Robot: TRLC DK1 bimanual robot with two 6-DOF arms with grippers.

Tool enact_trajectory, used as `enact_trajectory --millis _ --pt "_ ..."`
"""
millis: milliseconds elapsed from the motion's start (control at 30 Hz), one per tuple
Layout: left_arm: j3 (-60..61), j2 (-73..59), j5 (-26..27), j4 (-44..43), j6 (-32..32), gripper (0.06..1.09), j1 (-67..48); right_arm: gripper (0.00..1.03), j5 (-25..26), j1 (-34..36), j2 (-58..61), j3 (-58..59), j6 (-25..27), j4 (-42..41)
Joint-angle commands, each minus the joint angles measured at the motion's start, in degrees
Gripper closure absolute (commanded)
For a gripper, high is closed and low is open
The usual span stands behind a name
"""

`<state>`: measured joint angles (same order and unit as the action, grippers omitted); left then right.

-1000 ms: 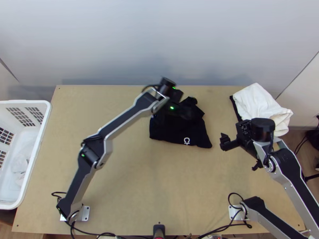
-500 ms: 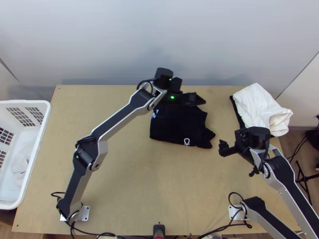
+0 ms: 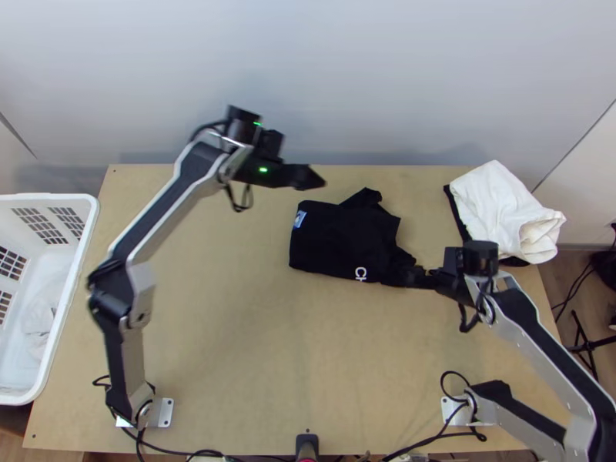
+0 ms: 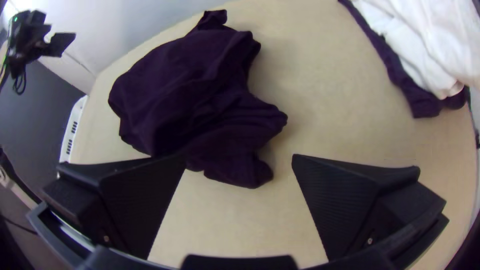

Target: Fold the t-shirt

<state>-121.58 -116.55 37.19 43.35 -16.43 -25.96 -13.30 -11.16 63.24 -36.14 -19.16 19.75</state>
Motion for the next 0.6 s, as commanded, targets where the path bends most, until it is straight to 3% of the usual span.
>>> enact_trajectory --millis 0,267,567 --pt "8.73 9.06 -1.59 3.93 6.67 0.1 3.81 0.07 -10.61 3.16 13.57 -2.18 -11.96 -7.44" --pt "13.56 15.83 -4.67 3.4 7.11 0.1 4.07 0.06 -22.12 4.83 29.57 -8.42 -21.01 -12.45" --pt "14.53 17.41 -7.66 2.7 6.41 0.1 4.07 0.06 -23.44 1.93 39.06 -16.24 -29.27 -17.99"
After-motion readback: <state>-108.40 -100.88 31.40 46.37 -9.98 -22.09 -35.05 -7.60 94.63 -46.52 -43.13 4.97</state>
